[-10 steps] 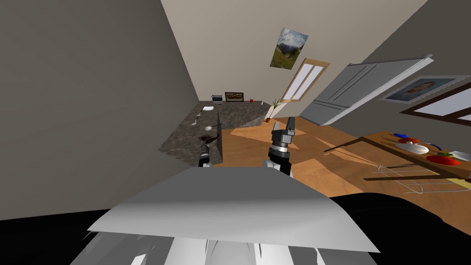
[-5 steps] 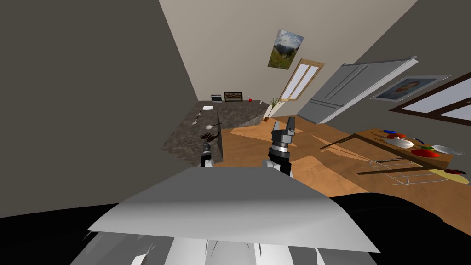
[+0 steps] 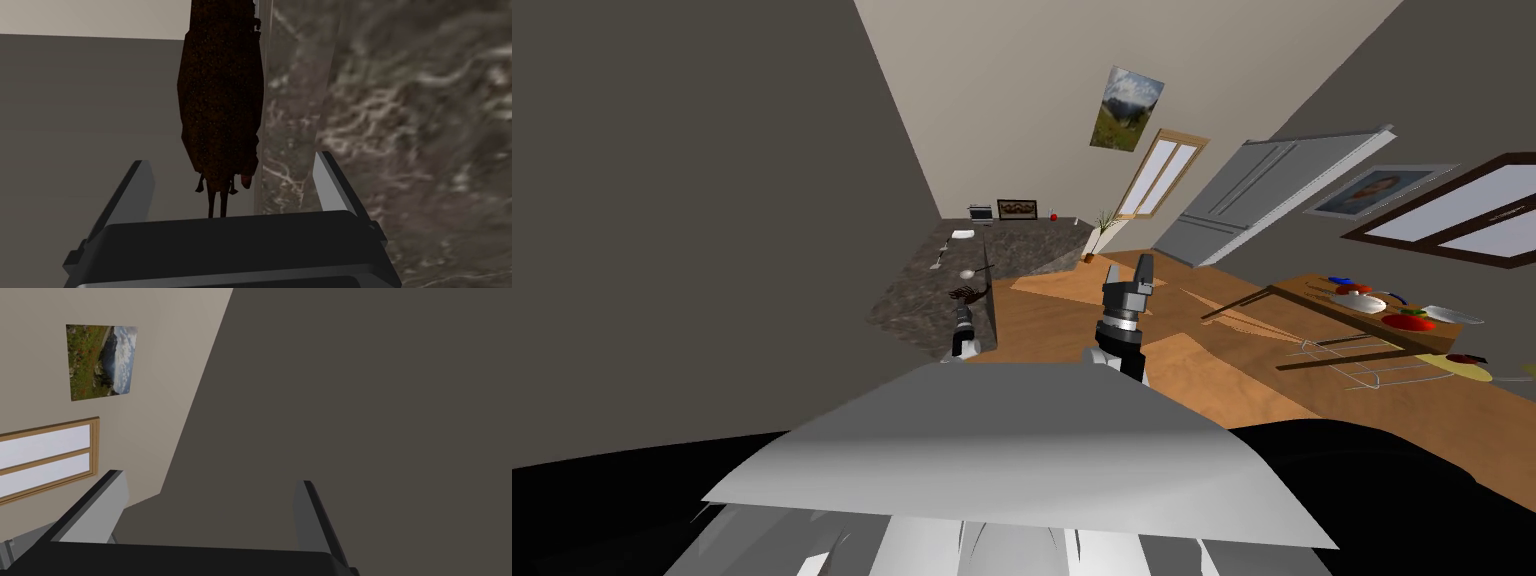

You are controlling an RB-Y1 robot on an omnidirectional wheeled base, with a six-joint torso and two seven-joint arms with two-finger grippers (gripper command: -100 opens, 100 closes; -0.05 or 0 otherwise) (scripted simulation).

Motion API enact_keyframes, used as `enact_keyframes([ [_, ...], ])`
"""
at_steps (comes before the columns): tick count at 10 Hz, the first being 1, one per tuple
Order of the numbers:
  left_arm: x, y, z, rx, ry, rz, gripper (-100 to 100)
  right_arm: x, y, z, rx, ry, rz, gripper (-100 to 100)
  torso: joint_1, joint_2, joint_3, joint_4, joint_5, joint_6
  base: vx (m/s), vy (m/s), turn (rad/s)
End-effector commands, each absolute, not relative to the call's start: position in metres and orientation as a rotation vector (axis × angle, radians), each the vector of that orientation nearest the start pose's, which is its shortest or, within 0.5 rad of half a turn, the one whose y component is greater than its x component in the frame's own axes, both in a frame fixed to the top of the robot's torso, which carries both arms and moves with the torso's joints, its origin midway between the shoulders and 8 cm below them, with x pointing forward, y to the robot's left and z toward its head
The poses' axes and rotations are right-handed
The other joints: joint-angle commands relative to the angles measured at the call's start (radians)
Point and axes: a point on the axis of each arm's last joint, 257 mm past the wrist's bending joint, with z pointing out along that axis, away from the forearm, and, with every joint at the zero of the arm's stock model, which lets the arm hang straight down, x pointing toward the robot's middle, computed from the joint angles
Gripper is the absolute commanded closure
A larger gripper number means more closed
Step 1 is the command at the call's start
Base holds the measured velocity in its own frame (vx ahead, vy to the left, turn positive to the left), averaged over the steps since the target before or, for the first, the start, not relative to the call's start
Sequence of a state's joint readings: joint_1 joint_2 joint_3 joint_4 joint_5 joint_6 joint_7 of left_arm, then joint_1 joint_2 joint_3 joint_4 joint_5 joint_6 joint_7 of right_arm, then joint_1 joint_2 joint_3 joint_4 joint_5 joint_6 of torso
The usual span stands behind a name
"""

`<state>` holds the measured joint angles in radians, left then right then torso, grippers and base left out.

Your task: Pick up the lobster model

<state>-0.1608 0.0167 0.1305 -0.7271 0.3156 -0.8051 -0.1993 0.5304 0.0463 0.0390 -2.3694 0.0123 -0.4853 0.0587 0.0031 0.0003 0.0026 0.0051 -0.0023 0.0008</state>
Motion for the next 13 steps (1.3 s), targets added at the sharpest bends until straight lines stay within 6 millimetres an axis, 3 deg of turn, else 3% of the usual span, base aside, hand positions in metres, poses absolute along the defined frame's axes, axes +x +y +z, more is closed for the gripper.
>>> enact_keyframes([
  [1, 0.504, 0.313, -0.352, -1.288, 0.913, -1.050, -100, 0.327, -0.271, 0.052, 0.629, 0.560, 1.274, 0, 0.000, 0.000, 0.000, 0.000, 0.000, 0.000, -0.040, 0.023, -0.012],
  [3, 0.511, 0.317, -0.348, -1.292, 0.890, -1.027, -100, 0.327, -0.271, 0.052, 0.629, 0.560, 1.274, 0, -0.001, -0.004, -0.002, 0.000, -0.001, 0.000, -0.040, 0.016, -0.036],
  [5, 0.520, 0.310, -0.351, -1.300, 0.911, -1.030, -100, 0.327, -0.271, 0.052, 0.629, 0.560, 1.274, 0, 0.001, -0.004, -0.001, 0.001, -0.001, 0.001, -0.062, 0.027, -0.033],
  [6, 0.526, 0.316, -0.342, -1.297, 0.877, -1.010, -100, 0.327, -0.271, 0.052, 0.629, 0.560, 1.274, 0, 0.000, -0.006, -0.002, 0.001, -0.001, 0.001, -0.081, 0.044, -0.096],
  [8, 0.540, 0.307, -0.333, -1.286, 0.880, -1.029, -100, 0.327, -0.271, 0.052, 0.629, 0.560, 1.274, 0, 0.001, -0.004, -0.001, 0.001, -0.001, 0.001, -0.065, 0.022, -0.019],
  [10, 0.551, 0.303, -0.336, -1.307, 0.893, -0.997, -100, 0.327, -0.271, 0.052, 0.628, 0.560, 1.274, 0, 0.000, -0.005, -0.001, 0.002, -0.001, 0.002, -0.088, 0.027, -0.074],
  [11, 0.547, 0.306, -0.335, -1.303, 0.882, -1.001, -100, 0.327, -0.271, 0.052, 0.629, 0.560, 1.274, 0, 0.000, -0.005, -0.001, 0.002, -0.001, 0.002, -0.032, 0.009, -0.009],
  [12, 0.548, 0.305, -0.336, -1.303, 0.885, -0.999, 100, 0.327, -0.271, 0.052, 0.629, 0.560, 1.274, 0, -0.001, -0.007, -0.003, 0.002, -0.001, 0.001, -0.007, 0.001, 0.000],
  [13, 0.547, 0.306, -0.337, -1.305, 0.886, -0.998, 100, 0.327, -0.271, 0.052, 0.629, 0.560, 1.274, 0, -0.001, -0.009, -0.003, 0.002, -0.002, 0.001, 0.000, 0.000, 0.000],
])
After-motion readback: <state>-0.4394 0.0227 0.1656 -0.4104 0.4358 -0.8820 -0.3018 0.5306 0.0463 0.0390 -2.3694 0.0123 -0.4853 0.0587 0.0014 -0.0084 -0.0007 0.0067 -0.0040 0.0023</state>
